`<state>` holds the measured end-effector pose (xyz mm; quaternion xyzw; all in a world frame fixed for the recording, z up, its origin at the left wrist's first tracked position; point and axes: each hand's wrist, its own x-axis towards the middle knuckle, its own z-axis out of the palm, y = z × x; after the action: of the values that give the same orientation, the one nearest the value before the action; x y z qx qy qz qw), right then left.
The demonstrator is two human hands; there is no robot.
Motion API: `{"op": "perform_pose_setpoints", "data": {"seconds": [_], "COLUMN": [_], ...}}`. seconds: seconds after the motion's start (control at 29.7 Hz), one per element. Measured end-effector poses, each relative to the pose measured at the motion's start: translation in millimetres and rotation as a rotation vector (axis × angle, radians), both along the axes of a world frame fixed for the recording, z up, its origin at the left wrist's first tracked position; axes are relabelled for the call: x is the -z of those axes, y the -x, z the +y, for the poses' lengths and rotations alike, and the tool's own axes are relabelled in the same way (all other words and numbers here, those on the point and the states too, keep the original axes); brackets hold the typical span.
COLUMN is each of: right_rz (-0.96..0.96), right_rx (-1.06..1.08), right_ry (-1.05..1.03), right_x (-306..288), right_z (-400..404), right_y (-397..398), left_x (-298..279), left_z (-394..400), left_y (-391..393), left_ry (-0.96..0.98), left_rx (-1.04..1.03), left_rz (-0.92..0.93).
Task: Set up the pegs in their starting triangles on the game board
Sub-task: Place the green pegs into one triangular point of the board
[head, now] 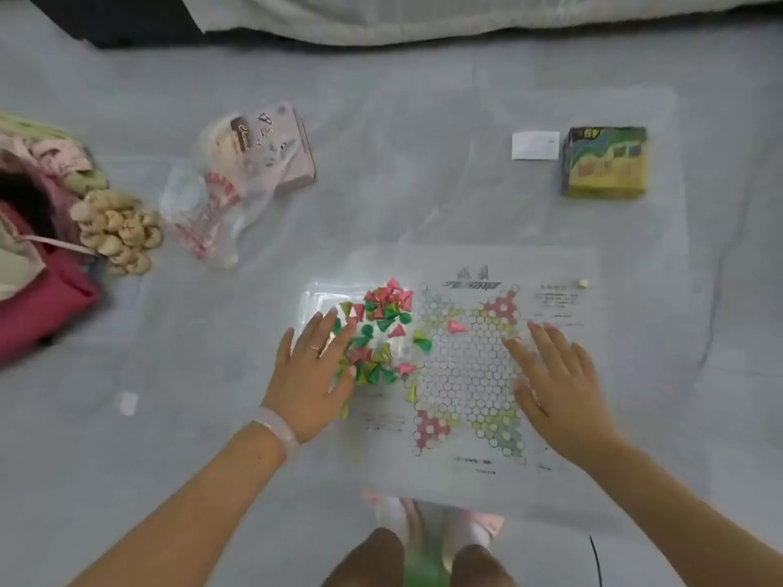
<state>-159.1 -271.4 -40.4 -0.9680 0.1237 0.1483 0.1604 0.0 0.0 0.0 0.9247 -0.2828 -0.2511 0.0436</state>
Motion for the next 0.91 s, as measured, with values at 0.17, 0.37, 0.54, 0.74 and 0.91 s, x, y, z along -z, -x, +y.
{"op": "perform_pose_setpoints", "data": {"seconds": [0.17, 0.37, 0.54, 0.74, 0.91], "right_rz": [-0.096, -0.321, -0.366, -0.346, -0.448], "right_rx": [-0.102, -0.212, -0.187, -0.072, -0.02], "right_ry": [0.136, 0.185, 0.25, 0.066, -0.028], "right_x": [71.4, 90.8, 99.6, 68.8, 35.3], "right_z": [19.0, 16.0, 19.9, 27.8, 58.0], "right_y": [15.6, 22.1, 25.5, 45.3, 86.5], "left_x": [87.1, 124.1, 126.3, 108.1, 100.3], "left_z": [1.4, -0.8, -0.1, -24.7, -13.8], "left_y": [-4.4, 17.5, 16.5, 37.2, 48.3], "left_ry": [-0.009, 0.101, 0.096, -0.049, 0.142], "left_rx": [0.041, 0.325, 0.4, 0.345, 0.159], "left_rz": [-0.164, -0.384, -0.411, -0.291, -0.284]}}
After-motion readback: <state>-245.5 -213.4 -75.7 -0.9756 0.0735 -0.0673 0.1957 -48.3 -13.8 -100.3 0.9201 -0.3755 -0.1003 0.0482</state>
